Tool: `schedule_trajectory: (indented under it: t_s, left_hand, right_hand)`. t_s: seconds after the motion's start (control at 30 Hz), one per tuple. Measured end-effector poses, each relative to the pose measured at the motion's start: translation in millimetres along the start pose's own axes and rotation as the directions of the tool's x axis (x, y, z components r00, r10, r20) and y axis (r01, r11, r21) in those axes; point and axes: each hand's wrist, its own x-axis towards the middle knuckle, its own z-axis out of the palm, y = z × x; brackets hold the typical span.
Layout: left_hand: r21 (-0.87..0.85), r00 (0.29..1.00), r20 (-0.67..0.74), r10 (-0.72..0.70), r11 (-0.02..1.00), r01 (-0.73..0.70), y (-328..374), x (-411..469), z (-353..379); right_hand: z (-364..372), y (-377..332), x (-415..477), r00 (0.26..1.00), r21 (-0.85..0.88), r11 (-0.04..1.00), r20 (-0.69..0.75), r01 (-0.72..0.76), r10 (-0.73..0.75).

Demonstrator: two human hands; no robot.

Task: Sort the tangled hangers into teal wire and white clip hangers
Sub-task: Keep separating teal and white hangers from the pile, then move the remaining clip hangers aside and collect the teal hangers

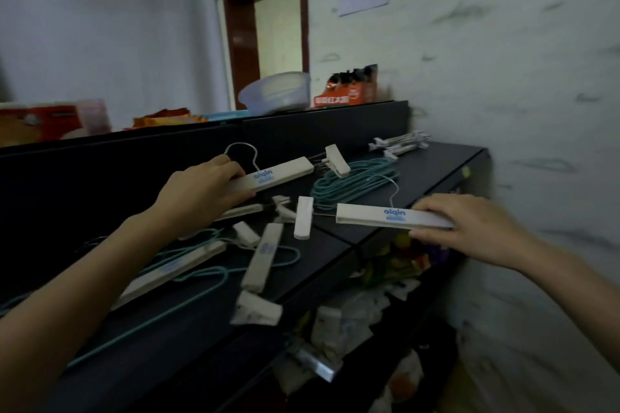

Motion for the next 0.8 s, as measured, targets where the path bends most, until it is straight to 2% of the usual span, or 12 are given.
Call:
schedule_trajectory:
  t_s: [0.33,0.8]
  left_hand:
    - [-0.022,0.994,0.070,0.085,0.996,-0.083,119.9,89.5,78.2]
    - [-0.024,0.978,0.107,0.181,0.983,-0.179,221.1,232.9,148.1]
  right_hand:
    - [2.4,152.1,-7.3,0.995,0.010,0.996,0.042,-0.089,0.089]
    - [16.7,304.4,37.8,0.985,0.030,0.985,0.000,-0.170,0.171]
